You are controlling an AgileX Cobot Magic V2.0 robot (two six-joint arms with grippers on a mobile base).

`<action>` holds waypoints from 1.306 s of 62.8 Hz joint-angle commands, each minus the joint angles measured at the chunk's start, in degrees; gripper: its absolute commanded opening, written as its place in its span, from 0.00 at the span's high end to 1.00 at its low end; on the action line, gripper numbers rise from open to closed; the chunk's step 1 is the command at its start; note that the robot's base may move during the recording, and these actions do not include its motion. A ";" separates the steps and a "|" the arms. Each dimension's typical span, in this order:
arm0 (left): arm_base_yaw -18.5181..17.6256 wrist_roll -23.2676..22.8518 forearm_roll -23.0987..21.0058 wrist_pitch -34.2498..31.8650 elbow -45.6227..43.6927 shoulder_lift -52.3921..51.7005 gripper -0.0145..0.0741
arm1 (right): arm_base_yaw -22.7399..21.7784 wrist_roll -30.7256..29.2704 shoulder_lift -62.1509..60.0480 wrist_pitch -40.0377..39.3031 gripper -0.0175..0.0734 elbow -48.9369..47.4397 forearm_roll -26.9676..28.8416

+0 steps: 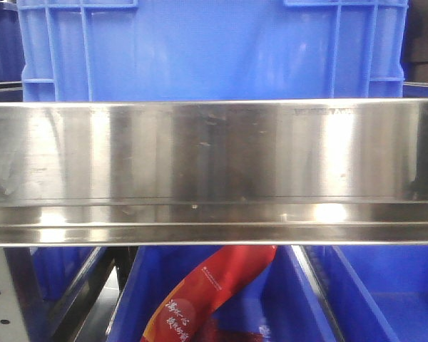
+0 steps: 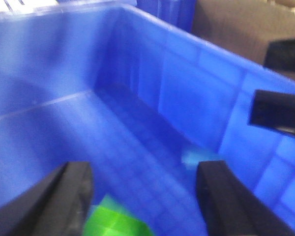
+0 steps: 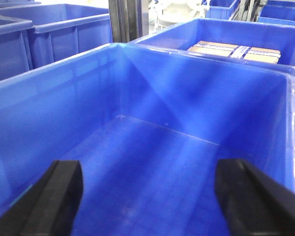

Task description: Grab block from conveyor and place in blue bin

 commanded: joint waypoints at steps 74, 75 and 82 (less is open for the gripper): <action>8.31 -0.42 2.32 -4.00 47.24 -58.41 0.96 | -3.69 0.88 -53.32 -3.28 0.99 44.21 0.41; 8.31 -0.42 2.32 -4.00 47.60 -58.99 0.96 | -3.69 0.88 -53.87 -3.28 0.99 44.50 0.41; 8.31 -0.42 2.32 -4.00 48.82 -62.90 0.96 | -3.69 0.88 -57.31 -3.24 0.99 44.91 0.41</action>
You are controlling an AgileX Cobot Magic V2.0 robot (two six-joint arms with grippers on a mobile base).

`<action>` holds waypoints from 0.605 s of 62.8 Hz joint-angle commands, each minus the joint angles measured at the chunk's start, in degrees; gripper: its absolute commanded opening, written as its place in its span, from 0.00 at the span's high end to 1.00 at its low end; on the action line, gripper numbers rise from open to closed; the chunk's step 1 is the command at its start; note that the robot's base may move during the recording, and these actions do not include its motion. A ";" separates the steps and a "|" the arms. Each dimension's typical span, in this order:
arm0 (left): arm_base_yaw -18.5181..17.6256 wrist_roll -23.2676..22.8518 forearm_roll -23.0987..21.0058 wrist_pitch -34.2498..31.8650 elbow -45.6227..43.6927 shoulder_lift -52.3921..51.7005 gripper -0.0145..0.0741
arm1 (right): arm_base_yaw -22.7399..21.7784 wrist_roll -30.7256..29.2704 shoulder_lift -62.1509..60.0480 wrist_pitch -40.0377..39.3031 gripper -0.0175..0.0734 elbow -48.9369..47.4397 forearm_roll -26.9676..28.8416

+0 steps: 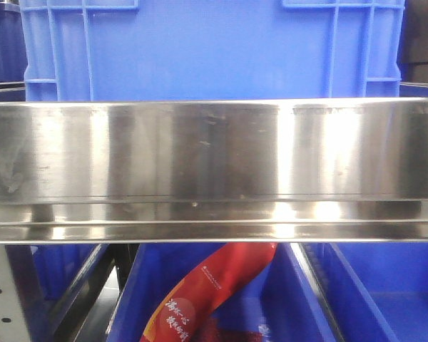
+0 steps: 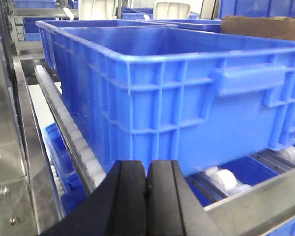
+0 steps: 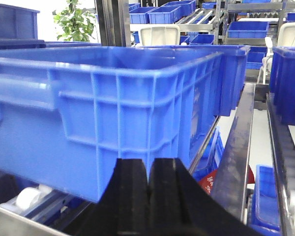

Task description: Grab block from conveyor and place in blue bin

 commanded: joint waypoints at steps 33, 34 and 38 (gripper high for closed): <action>0.14 -0.30 0.02 -1.58 0.64 -7.24 0.96 | -0.35 -0.03 -4.33 -1.57 0.99 0.28 0.18; 0.14 -0.30 0.02 -1.58 0.64 -7.24 0.96 | -0.35 -0.03 -4.33 -1.57 0.99 0.28 0.18; 0.14 -0.30 0.02 -1.58 0.64 -7.24 0.96 | -0.35 -0.03 -4.53 -2.13 0.99 0.50 0.18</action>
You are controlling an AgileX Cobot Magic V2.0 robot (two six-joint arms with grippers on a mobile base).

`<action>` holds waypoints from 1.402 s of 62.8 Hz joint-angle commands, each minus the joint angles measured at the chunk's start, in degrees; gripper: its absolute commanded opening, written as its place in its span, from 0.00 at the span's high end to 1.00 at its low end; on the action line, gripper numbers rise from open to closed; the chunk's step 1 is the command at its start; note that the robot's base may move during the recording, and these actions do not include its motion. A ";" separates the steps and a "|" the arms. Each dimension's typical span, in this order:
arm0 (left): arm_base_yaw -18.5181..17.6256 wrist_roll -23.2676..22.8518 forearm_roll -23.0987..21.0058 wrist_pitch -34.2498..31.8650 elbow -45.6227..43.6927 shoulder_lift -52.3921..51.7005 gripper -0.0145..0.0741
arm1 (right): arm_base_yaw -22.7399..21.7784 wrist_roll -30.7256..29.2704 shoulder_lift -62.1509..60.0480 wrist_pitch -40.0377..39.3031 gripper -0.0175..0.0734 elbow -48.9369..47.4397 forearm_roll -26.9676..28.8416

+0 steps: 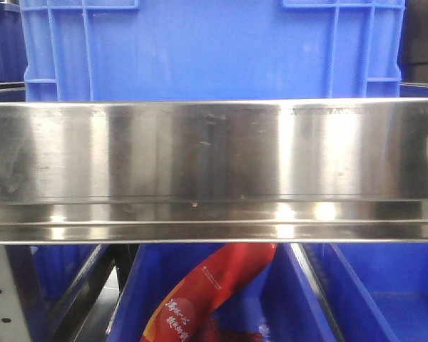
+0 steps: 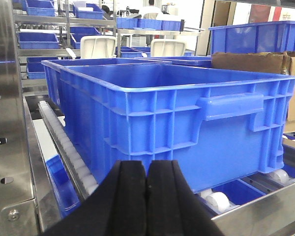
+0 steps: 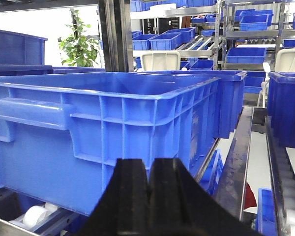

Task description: Grab block from conveyor and place in blue bin

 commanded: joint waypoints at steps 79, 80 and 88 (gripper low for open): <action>0.14 -0.30 -0.11 -1.30 -0.03 -0.23 0.96 | -21.30 -0.16 -15.62 -6.42 0.99 20.39 -3.82; 0.14 -0.30 -0.11 -1.30 -0.03 -0.23 0.96 | -21.30 -0.16 -15.62 -6.42 0.99 20.39 -3.82; 0.14 -0.30 -0.11 -1.30 -0.03 -0.23 0.96 | -21.30 -0.16 -15.62 -6.42 0.99 20.39 -3.82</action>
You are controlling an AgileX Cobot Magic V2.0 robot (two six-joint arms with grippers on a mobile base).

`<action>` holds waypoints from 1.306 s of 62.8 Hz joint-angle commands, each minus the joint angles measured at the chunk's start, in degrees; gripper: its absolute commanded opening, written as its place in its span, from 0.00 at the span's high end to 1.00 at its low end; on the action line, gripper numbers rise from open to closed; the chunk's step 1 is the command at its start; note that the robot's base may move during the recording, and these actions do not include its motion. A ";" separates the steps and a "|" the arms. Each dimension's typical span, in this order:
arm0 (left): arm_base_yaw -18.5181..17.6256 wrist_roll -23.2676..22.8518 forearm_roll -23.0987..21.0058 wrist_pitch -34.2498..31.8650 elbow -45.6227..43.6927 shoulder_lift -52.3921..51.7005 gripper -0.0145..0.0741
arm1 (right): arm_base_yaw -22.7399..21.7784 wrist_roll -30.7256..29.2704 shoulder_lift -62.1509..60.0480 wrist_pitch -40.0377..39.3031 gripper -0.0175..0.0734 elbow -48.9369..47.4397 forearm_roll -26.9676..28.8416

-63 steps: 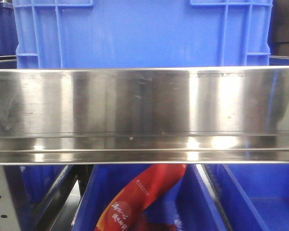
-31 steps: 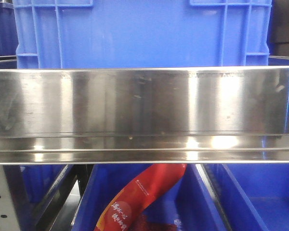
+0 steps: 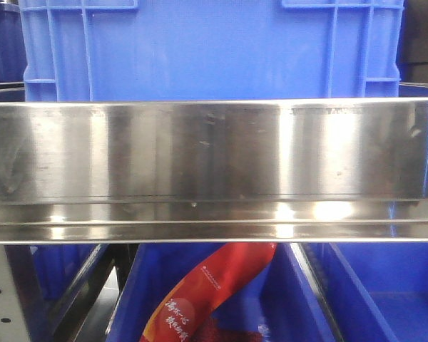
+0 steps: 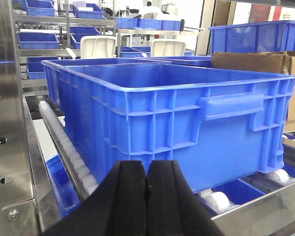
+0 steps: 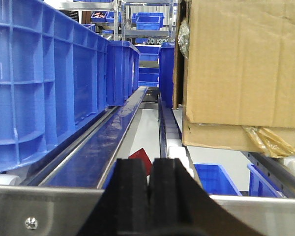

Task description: Grab block from conveyor and place in blue bin

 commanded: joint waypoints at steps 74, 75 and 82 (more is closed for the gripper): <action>17.52 -15.32 18.59 -14.13 19.49 -13.30 0.96 | -0.27 -0.16 -0.19 -1.27 0.99 0.00 -0.52; 17.80 -15.32 18.59 -14.55 19.96 -13.30 0.96 | -0.27 -0.16 -0.19 -1.27 0.99 0.00 -0.52; 18.76 -15.32 18.59 -16.07 22.88 -13.30 0.96 | -0.27 -0.16 -0.19 -1.27 0.99 0.00 -0.52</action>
